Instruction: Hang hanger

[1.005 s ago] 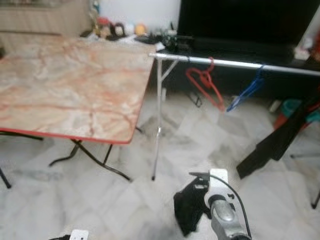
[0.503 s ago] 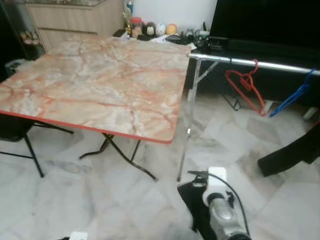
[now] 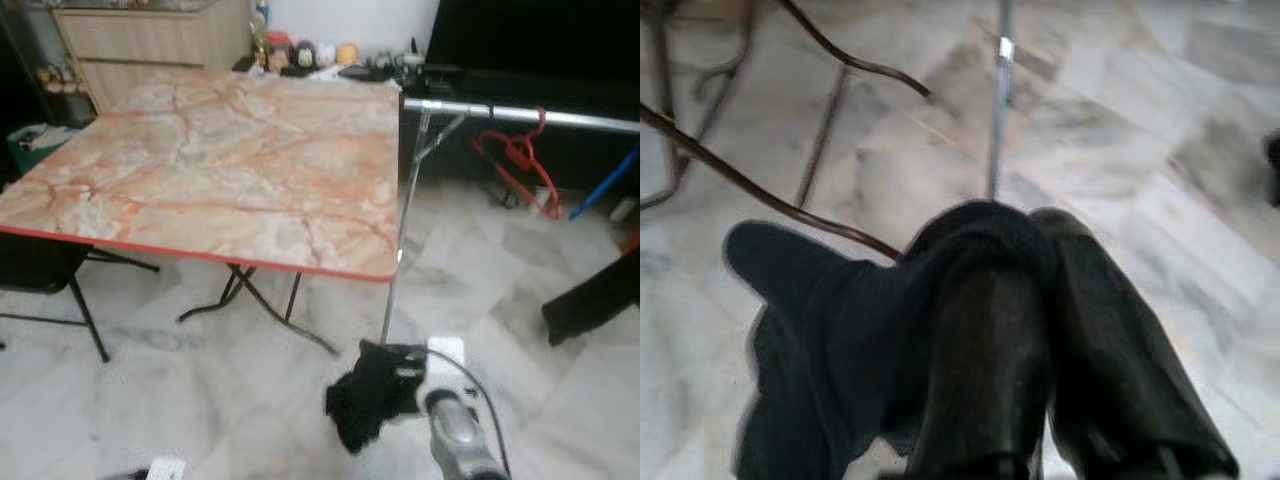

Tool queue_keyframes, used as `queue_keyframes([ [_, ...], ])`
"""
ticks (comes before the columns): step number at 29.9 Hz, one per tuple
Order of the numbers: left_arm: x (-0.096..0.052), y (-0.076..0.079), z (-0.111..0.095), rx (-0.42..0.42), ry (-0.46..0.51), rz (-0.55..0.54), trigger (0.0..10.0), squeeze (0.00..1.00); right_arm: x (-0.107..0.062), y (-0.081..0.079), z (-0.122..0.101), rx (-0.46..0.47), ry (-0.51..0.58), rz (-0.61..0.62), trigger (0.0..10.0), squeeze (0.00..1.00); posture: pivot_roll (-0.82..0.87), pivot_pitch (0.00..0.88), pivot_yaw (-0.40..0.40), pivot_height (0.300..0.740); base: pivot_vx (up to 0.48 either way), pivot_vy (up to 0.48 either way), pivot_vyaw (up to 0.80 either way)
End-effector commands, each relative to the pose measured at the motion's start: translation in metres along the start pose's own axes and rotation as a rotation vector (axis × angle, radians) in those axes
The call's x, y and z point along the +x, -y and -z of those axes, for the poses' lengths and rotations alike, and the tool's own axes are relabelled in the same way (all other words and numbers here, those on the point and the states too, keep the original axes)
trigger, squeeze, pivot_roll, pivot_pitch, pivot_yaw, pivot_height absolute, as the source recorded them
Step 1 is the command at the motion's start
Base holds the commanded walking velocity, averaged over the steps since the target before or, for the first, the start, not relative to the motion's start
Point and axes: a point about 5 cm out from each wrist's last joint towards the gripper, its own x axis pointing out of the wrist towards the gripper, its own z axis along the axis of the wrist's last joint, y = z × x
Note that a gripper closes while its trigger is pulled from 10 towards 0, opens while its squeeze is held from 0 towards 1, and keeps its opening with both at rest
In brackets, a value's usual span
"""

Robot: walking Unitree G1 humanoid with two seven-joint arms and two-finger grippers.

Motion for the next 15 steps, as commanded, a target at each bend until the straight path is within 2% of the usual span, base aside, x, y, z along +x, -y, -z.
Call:
queue_keyframes([
  [1,-0.0007,-0.0043,0.0028,0.023,-0.008,-0.008,10.0,0.00,0.0048,-0.0052,-0.0131,0.023,0.044,-0.002,10.0,0.00,0.08,0.000,-0.027,0.740,0.000,0.345,-0.78],
  [7,-0.0008,-0.0033,0.0037,0.026,-0.009,-0.005,10.0,0.00,0.0049,-0.0055,-0.0140,0.019,0.051,-0.005,10.0,0.00,0.08,0.000,-0.028,0.740,0.000,0.341,-0.76],
  [15,-0.0010,-0.0041,0.0044,0.031,-0.011,-0.005,10.0,0.00,0.0052,-0.0068,-0.0176,0.014,0.076,-0.007,10.0,0.00,0.08,0.000,-0.026,0.740,0.000,0.341,0.00],
])
